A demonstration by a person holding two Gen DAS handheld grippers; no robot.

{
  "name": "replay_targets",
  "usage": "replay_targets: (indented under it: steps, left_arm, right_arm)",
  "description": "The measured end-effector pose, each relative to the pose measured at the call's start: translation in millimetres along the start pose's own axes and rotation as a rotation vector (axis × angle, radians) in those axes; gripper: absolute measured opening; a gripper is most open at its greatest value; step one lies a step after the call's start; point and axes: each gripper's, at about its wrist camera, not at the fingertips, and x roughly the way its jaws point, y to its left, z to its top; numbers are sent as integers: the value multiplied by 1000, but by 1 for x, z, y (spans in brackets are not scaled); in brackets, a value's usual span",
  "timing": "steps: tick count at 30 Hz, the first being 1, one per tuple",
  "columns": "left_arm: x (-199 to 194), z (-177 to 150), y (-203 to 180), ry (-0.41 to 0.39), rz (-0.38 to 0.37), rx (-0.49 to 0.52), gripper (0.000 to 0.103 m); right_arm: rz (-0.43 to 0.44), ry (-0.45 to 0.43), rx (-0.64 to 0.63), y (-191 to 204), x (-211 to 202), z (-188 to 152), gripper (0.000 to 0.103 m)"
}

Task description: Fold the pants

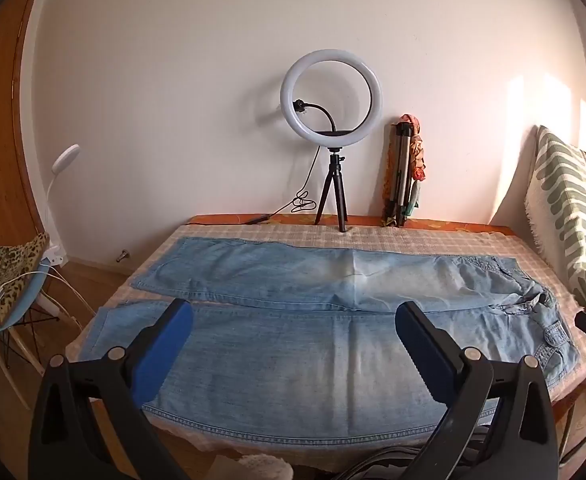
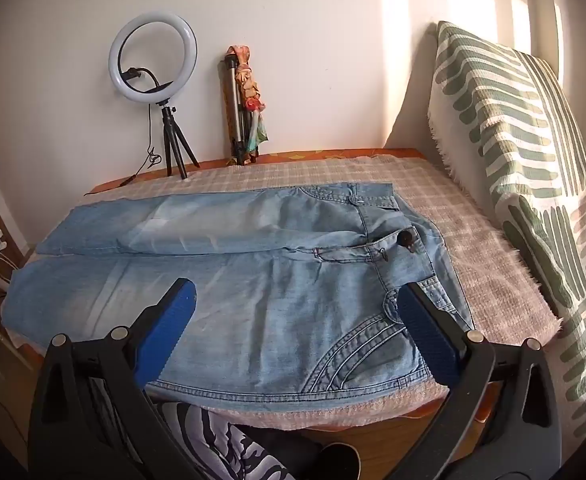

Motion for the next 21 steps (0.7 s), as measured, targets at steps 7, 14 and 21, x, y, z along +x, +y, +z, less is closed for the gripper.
replay_targets:
  steps: [7, 14, 21]
  left_arm:
    - [1, 0, -10, 3, 23, 16, 103]
    - [4, -1, 4, 19, 1, -31, 103]
    - [10, -3, 8, 36, 0, -46, 103]
  right_arm:
    - [7, 2, 10, 0, 1, -2, 103]
    - [-2, 2, 5, 0, 3, -2, 103]
    - [-16, -8, 20, -1, 2, -1, 103]
